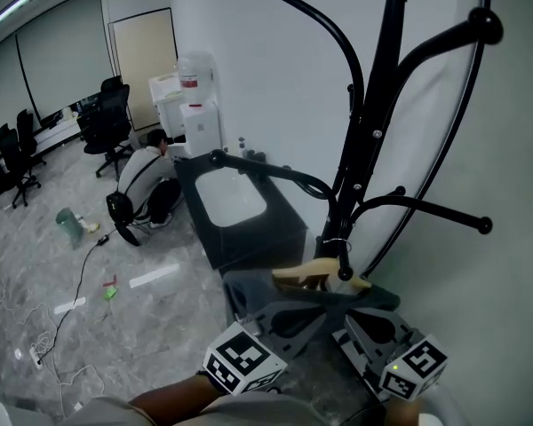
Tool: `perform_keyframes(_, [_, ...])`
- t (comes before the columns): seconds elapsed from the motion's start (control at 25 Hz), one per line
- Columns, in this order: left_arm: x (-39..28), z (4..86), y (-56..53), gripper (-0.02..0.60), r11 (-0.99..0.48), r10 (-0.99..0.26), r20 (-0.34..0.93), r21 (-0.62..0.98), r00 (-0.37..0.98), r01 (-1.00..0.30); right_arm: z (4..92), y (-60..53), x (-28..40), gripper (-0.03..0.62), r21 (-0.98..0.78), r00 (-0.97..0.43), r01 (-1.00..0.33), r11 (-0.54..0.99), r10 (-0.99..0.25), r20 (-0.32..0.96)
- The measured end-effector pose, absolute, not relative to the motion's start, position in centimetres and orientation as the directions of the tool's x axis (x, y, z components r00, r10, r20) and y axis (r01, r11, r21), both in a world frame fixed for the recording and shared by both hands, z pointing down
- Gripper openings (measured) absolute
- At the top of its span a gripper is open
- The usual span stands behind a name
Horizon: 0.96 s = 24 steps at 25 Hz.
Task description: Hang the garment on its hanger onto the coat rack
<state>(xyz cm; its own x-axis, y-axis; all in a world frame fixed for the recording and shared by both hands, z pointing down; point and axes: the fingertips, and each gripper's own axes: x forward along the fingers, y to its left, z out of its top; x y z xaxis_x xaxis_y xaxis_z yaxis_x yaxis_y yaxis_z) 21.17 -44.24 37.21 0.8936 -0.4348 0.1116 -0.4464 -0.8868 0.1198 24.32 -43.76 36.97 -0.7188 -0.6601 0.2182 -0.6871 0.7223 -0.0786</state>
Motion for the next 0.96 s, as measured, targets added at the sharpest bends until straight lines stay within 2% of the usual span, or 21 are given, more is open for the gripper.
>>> perform_keyframes(0.96, [19.5, 37.1, -44.4, 0.014, -0.897, -0.418, 0.094, 0.113, 0.904, -0.426, 37.5, -43.6, 21.9, 0.015, -0.111, -0.738, -0.666, 0.737, -0.631, 0.241])
